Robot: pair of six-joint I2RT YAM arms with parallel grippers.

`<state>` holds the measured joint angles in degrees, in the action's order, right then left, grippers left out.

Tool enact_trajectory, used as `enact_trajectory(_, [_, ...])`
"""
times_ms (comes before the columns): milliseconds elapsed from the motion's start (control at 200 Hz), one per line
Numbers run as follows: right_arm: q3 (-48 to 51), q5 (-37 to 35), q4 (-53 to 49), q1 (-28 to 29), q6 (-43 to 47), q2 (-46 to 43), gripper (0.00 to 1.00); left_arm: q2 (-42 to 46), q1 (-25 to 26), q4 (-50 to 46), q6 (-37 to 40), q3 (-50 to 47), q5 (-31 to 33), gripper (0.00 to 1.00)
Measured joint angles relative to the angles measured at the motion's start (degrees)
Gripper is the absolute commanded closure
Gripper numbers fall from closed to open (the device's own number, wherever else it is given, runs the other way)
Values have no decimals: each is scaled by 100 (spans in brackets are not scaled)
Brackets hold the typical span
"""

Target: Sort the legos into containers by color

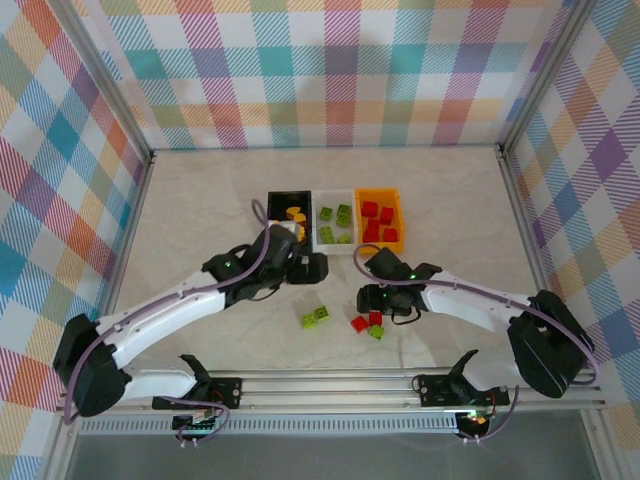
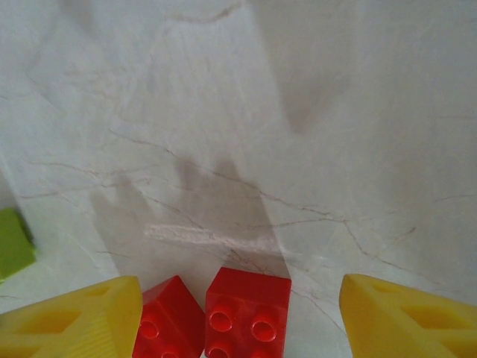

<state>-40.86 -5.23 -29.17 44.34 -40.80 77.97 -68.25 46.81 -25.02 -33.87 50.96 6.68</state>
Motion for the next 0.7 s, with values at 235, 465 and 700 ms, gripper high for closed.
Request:
enact_trajectory(235, [7,-216,-87,291,-273,286,50,1185,0,-391,-391,-841,387,0])
enact_trajectory(465, [188,-354,-109,302,-544,260,69,1652,0,-658,-579,-1058,654,0])
enact_trajectory(700, [120,-734,-566,280,-369,-120,77,1711,0,-796,-688,-1106,800,0])
